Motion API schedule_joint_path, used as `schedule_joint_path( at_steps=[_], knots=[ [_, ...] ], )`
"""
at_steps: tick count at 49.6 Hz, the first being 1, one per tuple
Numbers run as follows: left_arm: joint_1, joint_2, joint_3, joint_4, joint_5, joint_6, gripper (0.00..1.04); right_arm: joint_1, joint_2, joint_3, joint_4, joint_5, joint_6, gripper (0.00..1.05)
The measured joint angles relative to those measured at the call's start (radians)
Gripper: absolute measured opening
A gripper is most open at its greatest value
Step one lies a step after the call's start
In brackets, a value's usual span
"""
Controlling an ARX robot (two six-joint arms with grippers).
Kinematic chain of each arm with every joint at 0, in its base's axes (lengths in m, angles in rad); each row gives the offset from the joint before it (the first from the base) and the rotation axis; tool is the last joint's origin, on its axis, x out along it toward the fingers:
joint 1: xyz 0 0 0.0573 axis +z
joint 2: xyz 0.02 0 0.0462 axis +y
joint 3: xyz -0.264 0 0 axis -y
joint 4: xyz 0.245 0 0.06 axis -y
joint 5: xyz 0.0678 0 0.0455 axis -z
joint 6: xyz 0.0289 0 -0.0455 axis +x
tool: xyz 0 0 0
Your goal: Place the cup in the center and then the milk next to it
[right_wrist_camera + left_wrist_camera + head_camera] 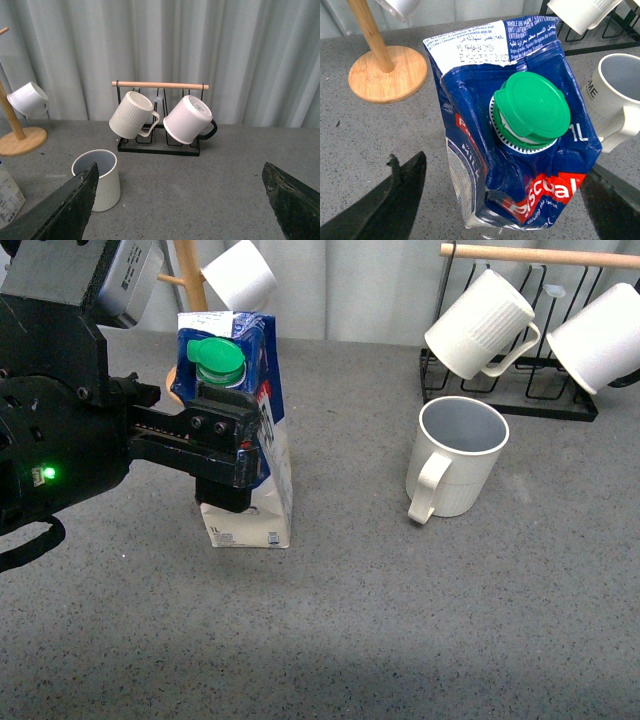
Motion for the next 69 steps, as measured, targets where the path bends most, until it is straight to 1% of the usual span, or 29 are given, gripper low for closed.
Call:
schedule_joint_path(
  at_steps=[10,17,20,23,26,49,69],
  knots=[
    [0.000,0.000,0.000,0.000,0.002,-0.002,0.59,0.000,0.000,0.000,0.000,0.000,0.000,0.96],
    [-0.011,-0.021,0.000,-0.012,0.008,-0.013,0.30,0.000,0.000,0.000,0.000,0.000,0.000,0.96],
    [-0.018,-0.036,0.000,-0.015,0.008,-0.015,0.22,0.000,0.000,0.000,0.000,0.000,0.000,0.96],
    [-0.031,-0.054,0.002,-0.021,0.007,-0.021,0.11,0.000,0.000,0.000,0.000,0.000,0.000,0.96],
    [-0.042,-0.055,0.011,-0.022,0.004,-0.023,0.06,0.000,0.000,0.000,0.000,0.000,0.000,0.96],
    [-0.121,0.105,0.186,-0.002,-0.054,-0.027,0.06,0.000,0.000,0.000,0.000,0.000,0.000,0.96],
    [-0.194,0.188,0.304,-0.014,-0.069,-0.038,0.06,0.000,0.000,0.000,0.000,0.000,0.000,0.96]
  ],
)
